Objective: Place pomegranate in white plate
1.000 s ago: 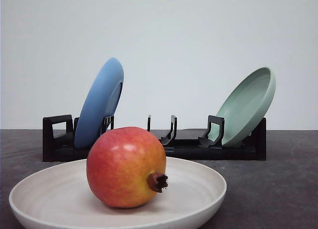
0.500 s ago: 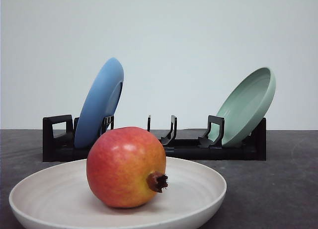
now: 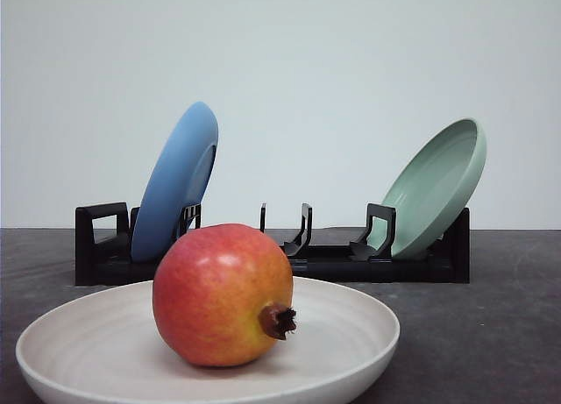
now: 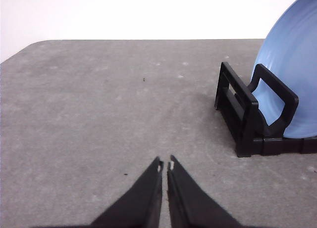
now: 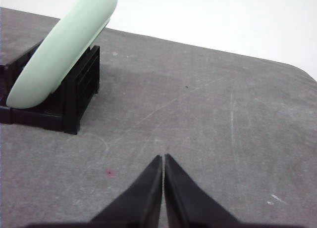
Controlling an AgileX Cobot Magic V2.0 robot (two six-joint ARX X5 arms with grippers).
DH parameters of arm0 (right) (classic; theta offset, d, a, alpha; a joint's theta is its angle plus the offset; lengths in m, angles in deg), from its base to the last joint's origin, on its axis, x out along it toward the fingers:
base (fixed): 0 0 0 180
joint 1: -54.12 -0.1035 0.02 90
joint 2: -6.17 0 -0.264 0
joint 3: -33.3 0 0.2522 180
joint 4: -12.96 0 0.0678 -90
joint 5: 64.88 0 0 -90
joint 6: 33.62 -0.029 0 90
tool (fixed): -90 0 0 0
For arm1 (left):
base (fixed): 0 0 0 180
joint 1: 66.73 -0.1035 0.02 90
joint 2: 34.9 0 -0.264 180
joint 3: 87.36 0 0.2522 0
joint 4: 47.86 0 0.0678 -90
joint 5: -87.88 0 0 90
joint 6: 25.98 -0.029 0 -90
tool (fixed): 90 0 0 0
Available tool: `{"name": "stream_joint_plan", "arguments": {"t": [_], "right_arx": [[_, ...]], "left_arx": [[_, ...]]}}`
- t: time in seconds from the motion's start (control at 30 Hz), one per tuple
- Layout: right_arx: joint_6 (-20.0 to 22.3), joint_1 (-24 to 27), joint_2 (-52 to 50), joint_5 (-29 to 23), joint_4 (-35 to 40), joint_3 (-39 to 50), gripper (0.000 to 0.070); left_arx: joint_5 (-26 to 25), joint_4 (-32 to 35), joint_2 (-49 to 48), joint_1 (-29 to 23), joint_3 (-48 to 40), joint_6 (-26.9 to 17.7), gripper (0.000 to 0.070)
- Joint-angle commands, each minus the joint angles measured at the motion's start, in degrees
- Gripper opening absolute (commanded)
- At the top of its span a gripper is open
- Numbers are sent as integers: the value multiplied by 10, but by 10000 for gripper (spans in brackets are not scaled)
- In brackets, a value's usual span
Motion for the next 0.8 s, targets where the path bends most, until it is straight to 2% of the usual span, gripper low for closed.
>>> {"name": "stream_joint_plan", "arguments": {"t": [0.0, 0.77], "right_arx": [[4, 1, -1, 1, 6, 2, 0], [4, 1, -1, 1, 6, 2, 0]], "left_arx": [[1, -3, -1, 1, -5, 1, 0], [1, -3, -1, 1, -5, 1, 0]]}}
